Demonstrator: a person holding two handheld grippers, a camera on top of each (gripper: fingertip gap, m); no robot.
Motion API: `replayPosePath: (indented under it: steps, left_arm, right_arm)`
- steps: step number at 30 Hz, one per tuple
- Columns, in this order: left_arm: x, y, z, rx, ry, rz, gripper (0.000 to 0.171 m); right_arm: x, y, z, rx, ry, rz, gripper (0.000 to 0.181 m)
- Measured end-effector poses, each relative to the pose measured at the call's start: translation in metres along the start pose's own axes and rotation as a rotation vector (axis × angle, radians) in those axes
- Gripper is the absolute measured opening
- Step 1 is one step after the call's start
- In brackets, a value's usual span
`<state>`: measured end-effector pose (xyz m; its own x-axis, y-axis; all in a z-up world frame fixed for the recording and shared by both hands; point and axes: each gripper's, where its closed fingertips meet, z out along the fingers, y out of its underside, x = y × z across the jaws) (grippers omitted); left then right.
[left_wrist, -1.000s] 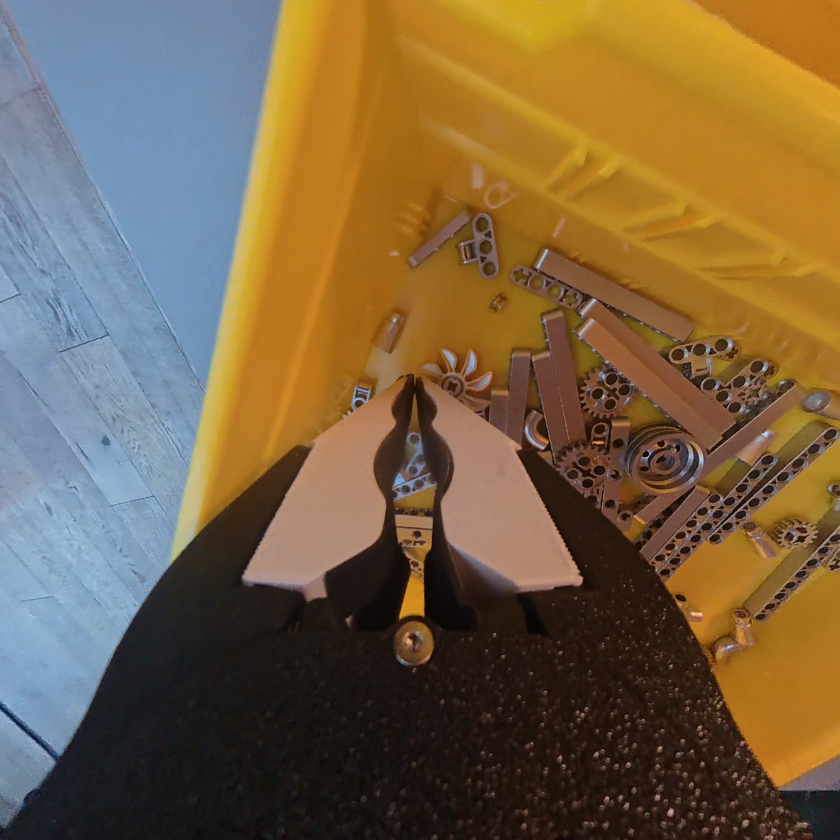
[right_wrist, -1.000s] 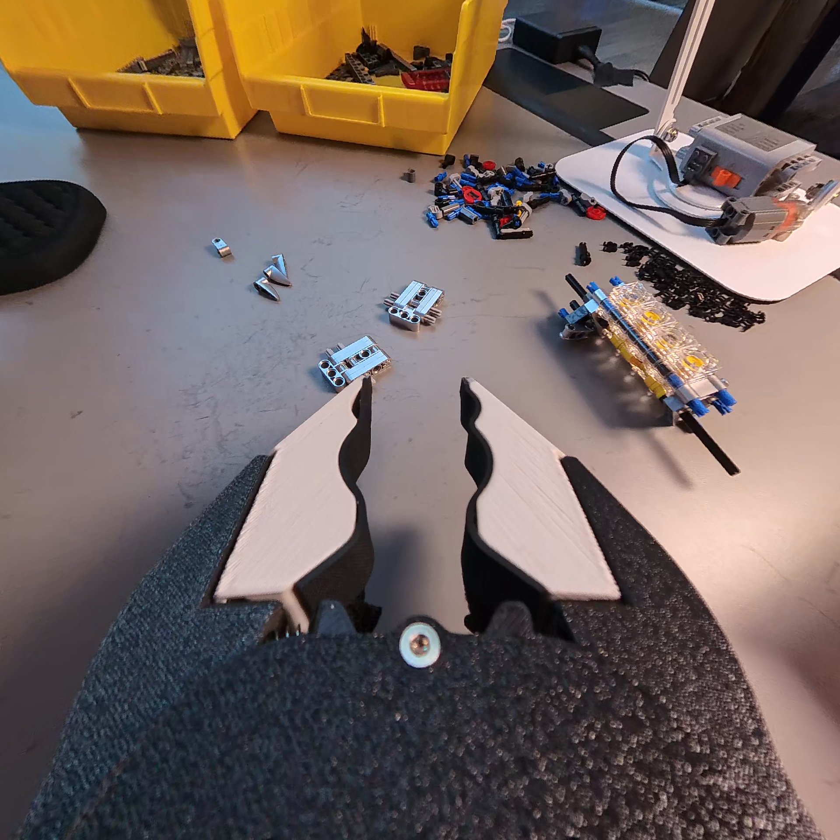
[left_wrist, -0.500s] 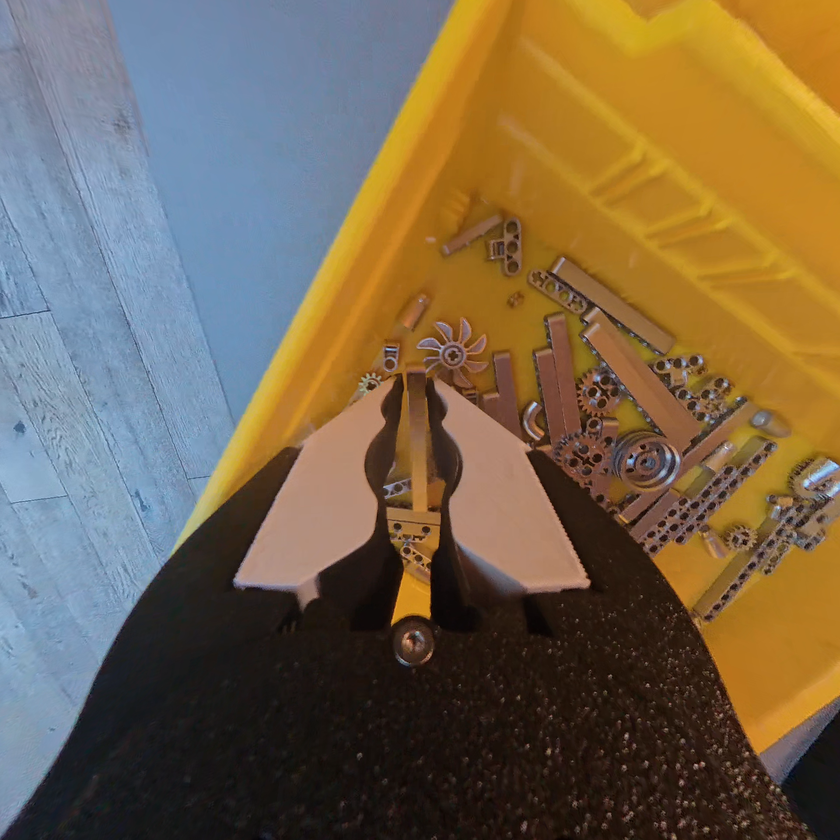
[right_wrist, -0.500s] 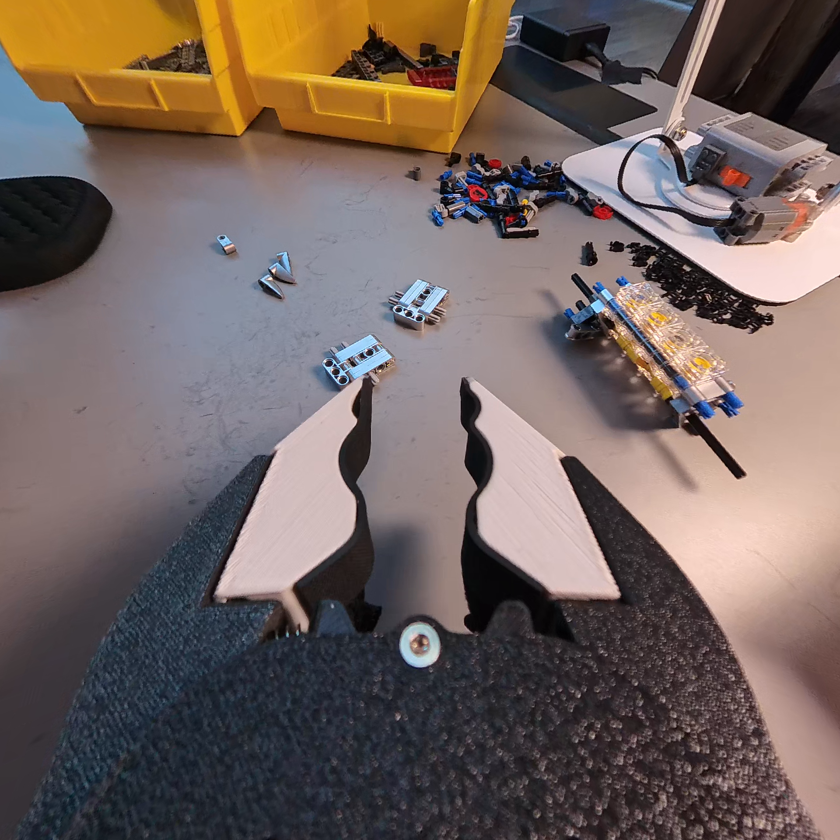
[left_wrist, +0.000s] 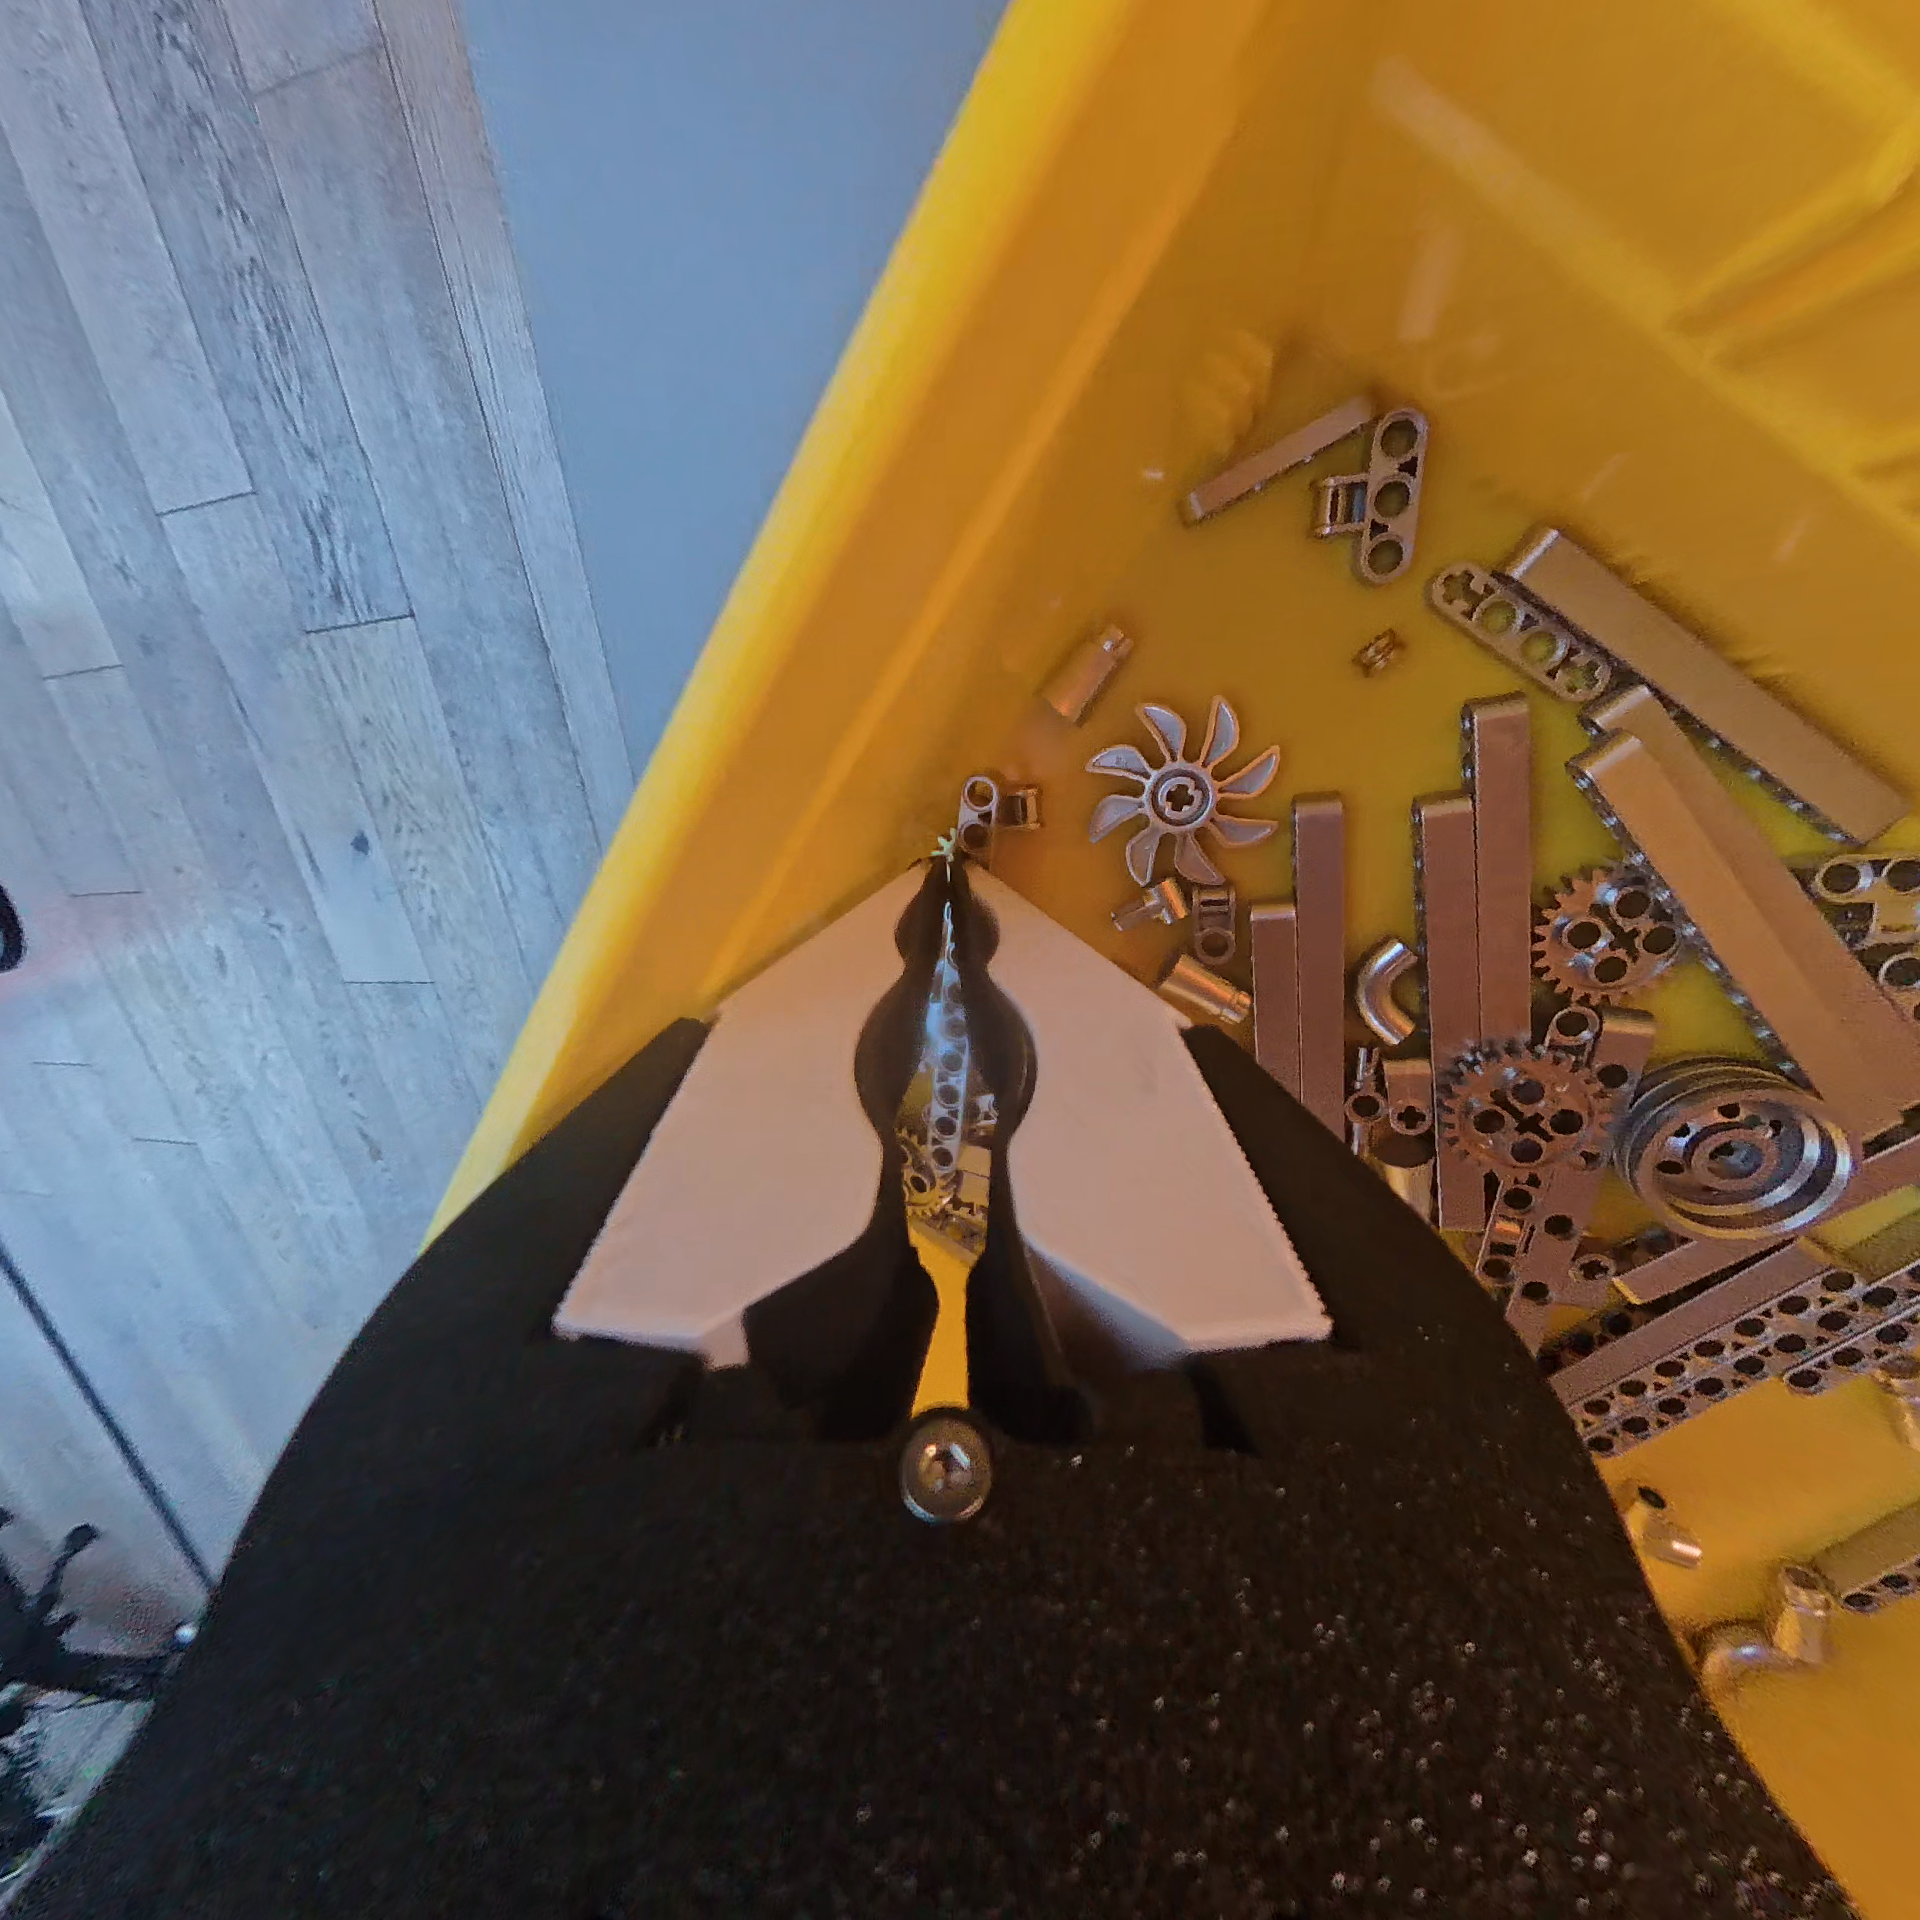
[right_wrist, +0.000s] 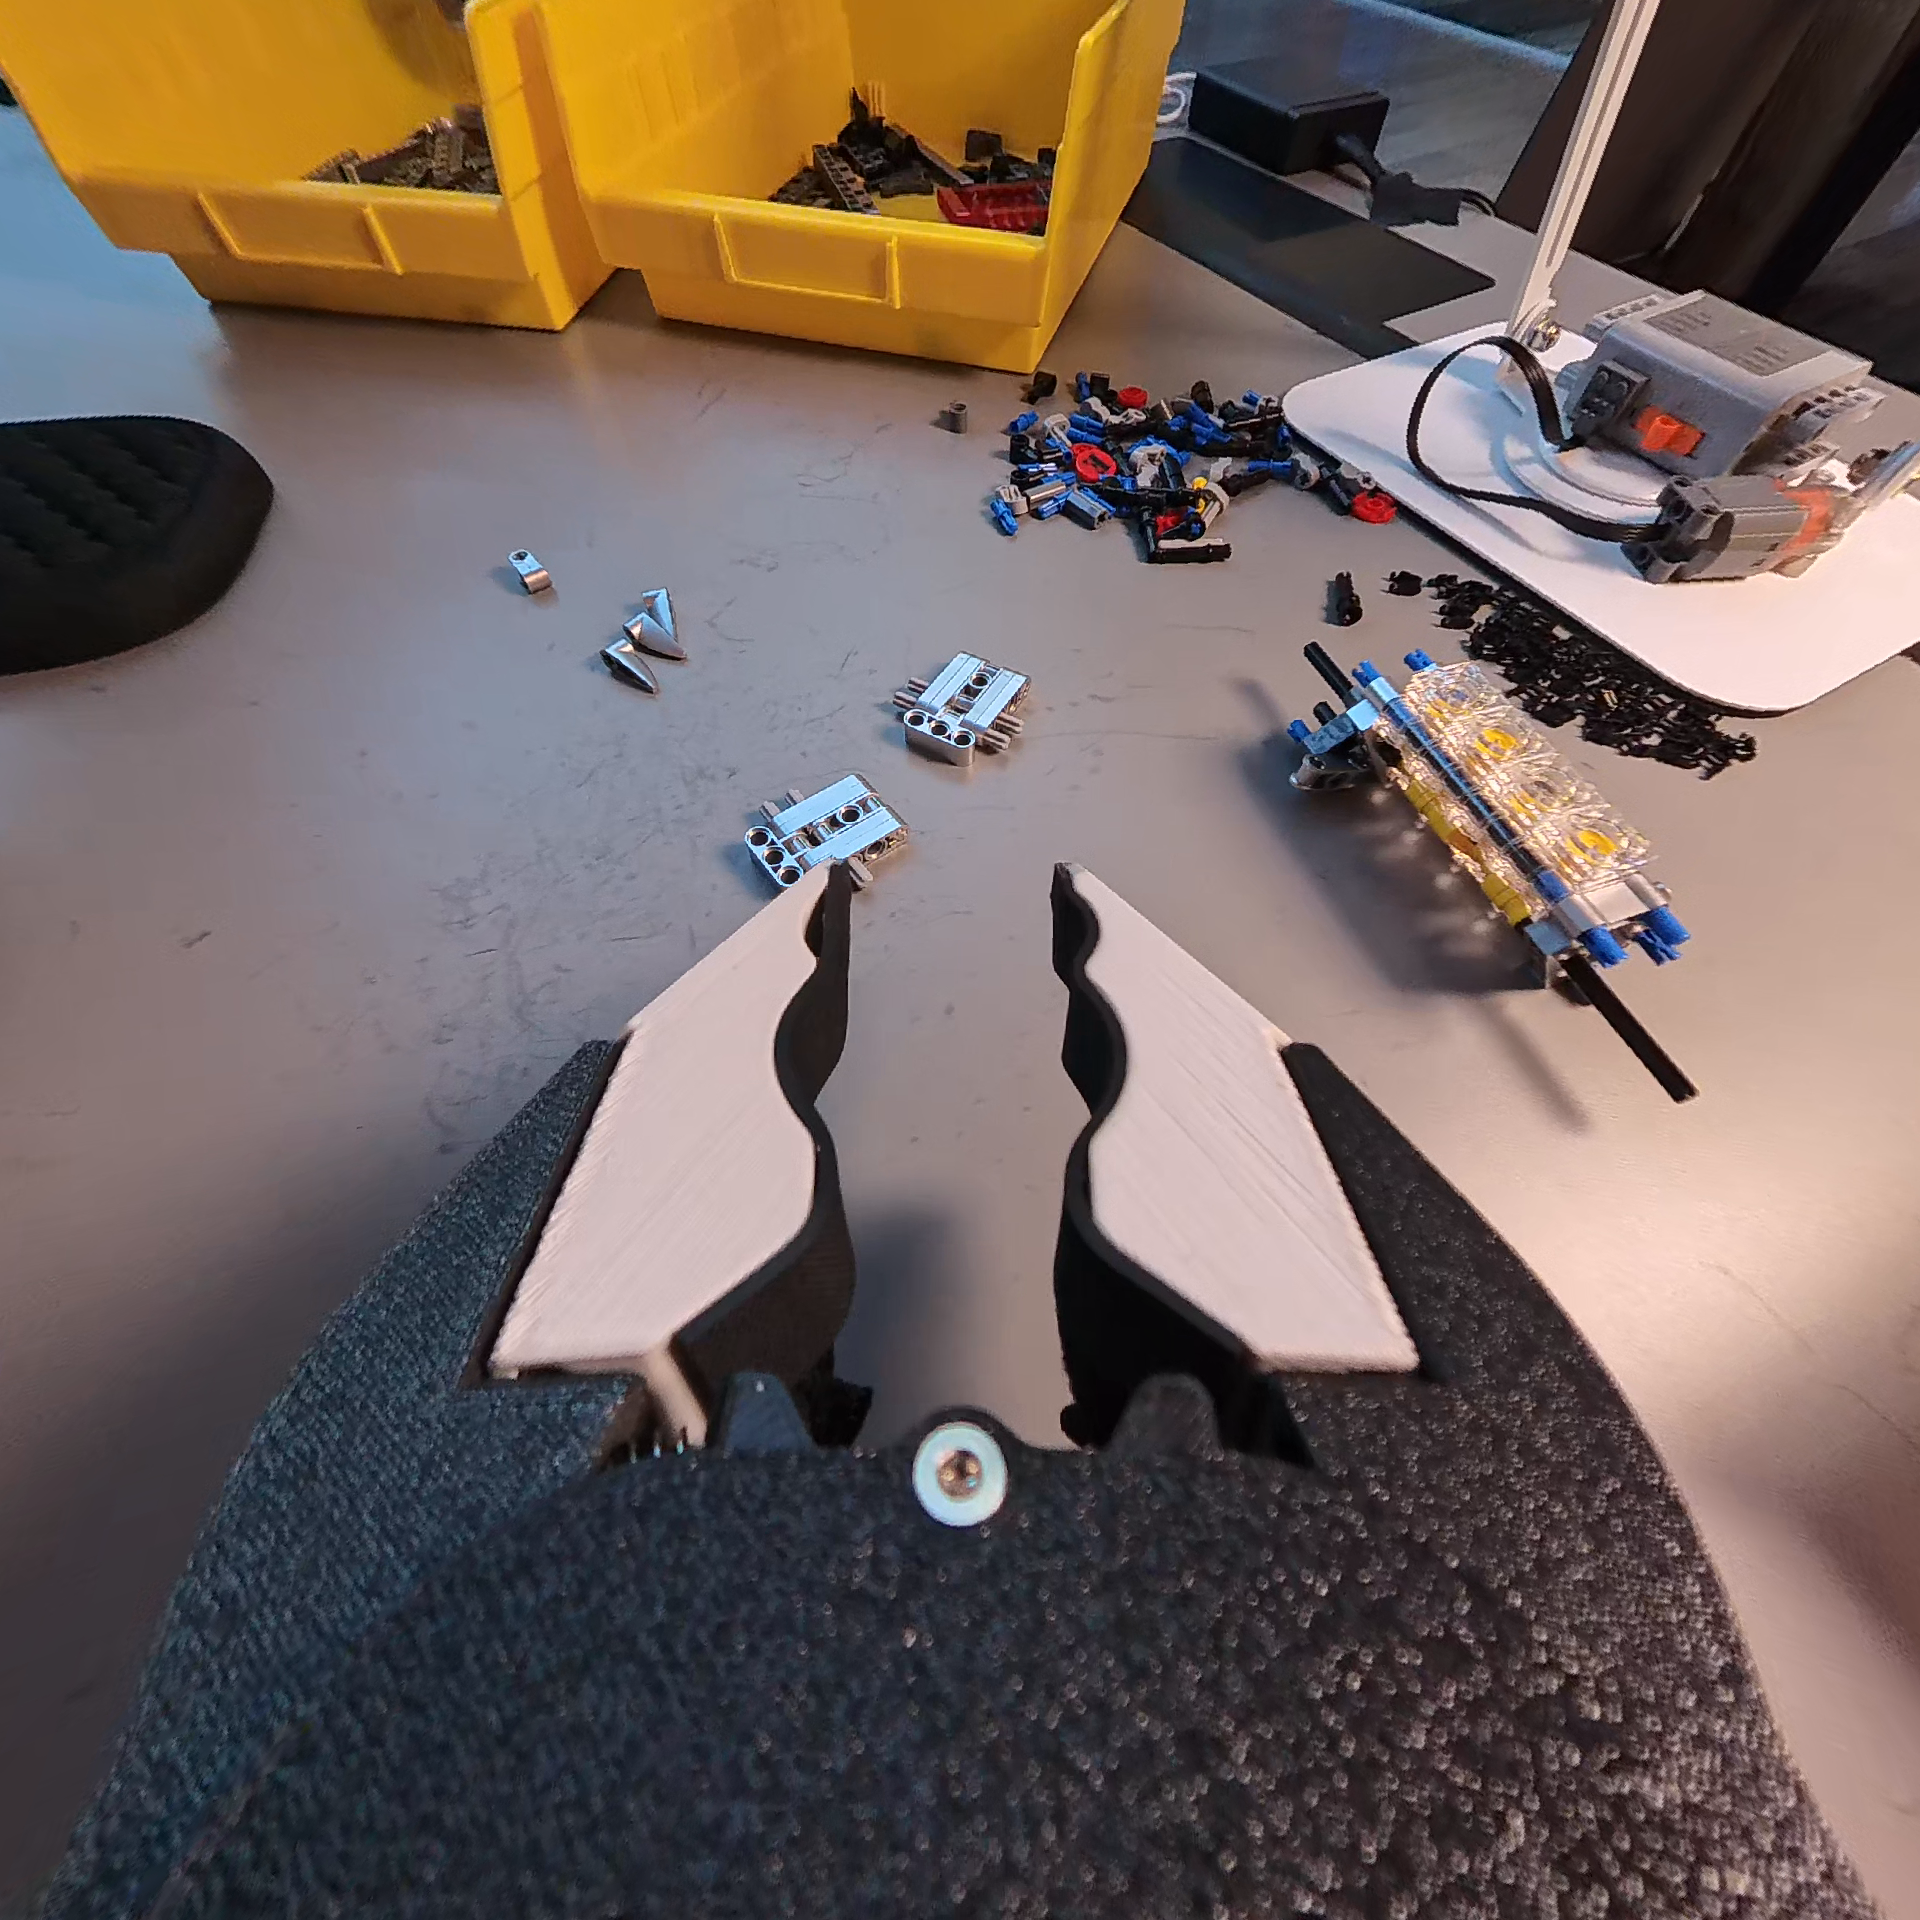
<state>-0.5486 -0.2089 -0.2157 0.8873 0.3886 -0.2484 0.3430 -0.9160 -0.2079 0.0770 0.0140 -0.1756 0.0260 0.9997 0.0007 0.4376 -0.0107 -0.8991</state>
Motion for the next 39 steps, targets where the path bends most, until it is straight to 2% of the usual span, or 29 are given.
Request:
replayPosePath:
  steps: [2, 5, 6, 9, 14, 18, 22, 30, 39]
  left_arm:
    - [0.003, 0.005, -0.001, -0.052, -0.006, 0.056, 0.0]
    - [0.037, 0.02, -0.006, -0.154, 0.207, 0.098, 0.0]
    - [0.041, 0.024, -0.006, -0.173, 0.227, 0.116, 0.0]
    - [0.062, 0.025, -0.015, -0.159, 0.363, 0.17, 0.0]
    - [0.035, -0.008, -0.017, 0.001, 0.244, 0.043, 0.003]
    - [0.013, -0.017, -0.008, 0.058, 0.123, -0.08, 0.006]
    - [0.012, -0.013, 0.003, 0.043, 0.085, -0.118, 0.009]
    - [0.019, -0.003, 0.009, -0.044, 0.133, -0.126, 0.011]
    - [0.025, -0.001, 0.009, -0.056, 0.208, -0.166, 0.007]
  right_arm:
    - [0.0, -0.001, -0.001, 0.005, -0.001, 0.001, 0.038]
    - [0.0, -0.002, -0.002, 0.015, -0.002, 0.001, 0.038]
    - [0.0, -0.002, -0.002, 0.016, -0.003, 0.002, 0.038]
    - [-0.001, -0.002, -0.002, 0.019, -0.006, 0.0, 0.038]
    - [-0.001, -0.003, -0.002, 0.019, -0.009, 0.008, 0.038]
    - [0.0, -0.003, -0.003, 0.022, -0.005, 0.006, 0.038]
    - [0.0, -0.002, -0.002, 0.018, -0.009, 0.008, 0.038]
    - [0.0, -0.004, -0.004, 0.029, -0.006, 0.007, 0.038]
    - [0.0, -0.004, -0.004, 0.031, -0.01, 0.009, 0.038]
